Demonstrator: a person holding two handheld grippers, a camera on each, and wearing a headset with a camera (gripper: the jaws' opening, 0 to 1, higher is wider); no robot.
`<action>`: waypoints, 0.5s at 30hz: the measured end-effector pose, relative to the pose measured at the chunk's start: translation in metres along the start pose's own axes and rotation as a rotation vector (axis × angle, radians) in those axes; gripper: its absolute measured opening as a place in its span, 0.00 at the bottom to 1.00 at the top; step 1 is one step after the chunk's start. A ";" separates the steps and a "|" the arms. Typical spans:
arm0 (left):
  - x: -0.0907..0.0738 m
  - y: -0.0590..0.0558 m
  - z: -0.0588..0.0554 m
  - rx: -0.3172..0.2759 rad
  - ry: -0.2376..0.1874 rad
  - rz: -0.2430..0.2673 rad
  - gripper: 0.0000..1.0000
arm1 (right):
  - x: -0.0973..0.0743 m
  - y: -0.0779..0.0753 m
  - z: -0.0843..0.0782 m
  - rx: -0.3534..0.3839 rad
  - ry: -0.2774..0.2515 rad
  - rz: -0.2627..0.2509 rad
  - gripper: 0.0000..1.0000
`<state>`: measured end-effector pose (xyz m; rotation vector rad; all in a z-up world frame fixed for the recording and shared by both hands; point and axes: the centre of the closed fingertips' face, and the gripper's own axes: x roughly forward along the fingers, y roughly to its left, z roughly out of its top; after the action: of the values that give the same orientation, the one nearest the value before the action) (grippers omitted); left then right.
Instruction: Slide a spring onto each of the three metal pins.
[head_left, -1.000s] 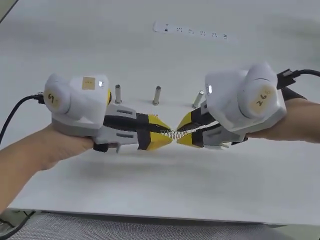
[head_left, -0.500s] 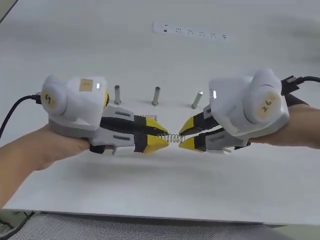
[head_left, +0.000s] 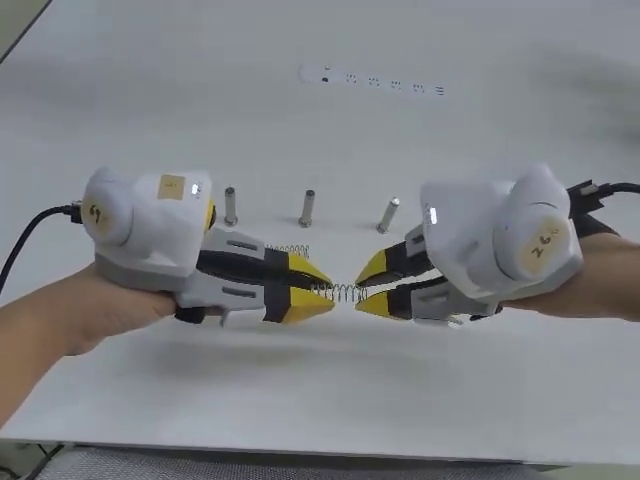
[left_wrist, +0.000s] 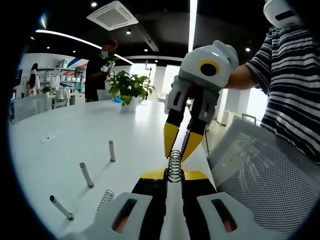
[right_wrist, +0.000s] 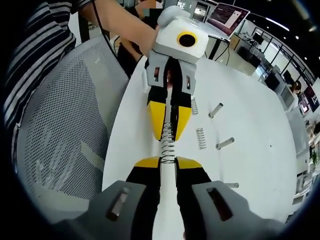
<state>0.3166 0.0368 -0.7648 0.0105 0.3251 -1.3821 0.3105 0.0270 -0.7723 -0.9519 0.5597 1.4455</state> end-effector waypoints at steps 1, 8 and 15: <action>0.000 0.000 0.001 0.002 0.001 0.000 0.07 | -0.001 0.000 0.001 -0.009 0.001 -0.001 0.12; -0.004 0.001 0.001 0.009 0.006 0.013 0.07 | -0.001 -0.003 0.006 -0.043 0.003 -0.009 0.12; -0.006 0.000 -0.002 0.009 0.017 0.016 0.07 | -0.003 -0.002 0.013 -0.108 0.007 -0.002 0.12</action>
<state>0.3151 0.0433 -0.7649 0.0325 0.3326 -1.3680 0.3096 0.0362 -0.7620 -1.0422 0.4897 1.4824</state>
